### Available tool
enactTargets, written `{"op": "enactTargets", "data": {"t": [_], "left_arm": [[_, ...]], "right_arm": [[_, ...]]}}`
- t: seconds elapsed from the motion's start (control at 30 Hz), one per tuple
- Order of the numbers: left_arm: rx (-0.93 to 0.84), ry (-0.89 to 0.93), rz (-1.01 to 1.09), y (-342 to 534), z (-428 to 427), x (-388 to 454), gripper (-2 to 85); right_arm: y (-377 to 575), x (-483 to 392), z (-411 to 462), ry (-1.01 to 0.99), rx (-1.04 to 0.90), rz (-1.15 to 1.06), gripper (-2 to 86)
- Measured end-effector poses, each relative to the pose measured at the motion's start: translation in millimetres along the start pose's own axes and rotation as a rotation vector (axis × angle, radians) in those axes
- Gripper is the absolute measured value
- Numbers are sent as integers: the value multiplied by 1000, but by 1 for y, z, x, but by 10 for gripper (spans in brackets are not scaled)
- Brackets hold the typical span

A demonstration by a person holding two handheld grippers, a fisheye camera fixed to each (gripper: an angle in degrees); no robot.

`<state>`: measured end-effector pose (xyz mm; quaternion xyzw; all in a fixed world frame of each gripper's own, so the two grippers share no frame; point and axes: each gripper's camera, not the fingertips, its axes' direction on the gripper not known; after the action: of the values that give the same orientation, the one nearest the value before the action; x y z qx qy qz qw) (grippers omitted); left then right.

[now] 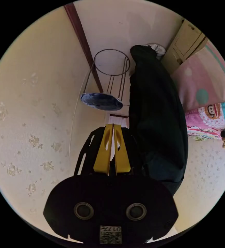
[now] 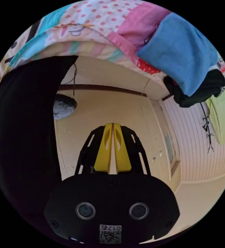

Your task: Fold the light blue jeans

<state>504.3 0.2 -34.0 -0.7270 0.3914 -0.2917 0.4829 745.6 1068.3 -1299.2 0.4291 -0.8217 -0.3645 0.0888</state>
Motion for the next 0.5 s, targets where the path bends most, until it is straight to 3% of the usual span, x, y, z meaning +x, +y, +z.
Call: {"op": "enactTargets", "data": {"t": [0.1,0.17,0.23,0.4,0.5], "left_arm": [[84,-35,68,12,-16,53,-7],[134,-150,151,21,-20,115,-7],[190,-329,315,44,-9,218,-7],[338,-646,696,144,70,410,-7],[416,-794,911,213,154,474,-6]], "right_arm": [[27,21,64,-307,5,196,4],[47,16,93,-633,129,220,3],[55,11,105,-758,211,213,3],[78,51,80,-724,524,189,5],[120,102,45,-560,828,218,7]]}}
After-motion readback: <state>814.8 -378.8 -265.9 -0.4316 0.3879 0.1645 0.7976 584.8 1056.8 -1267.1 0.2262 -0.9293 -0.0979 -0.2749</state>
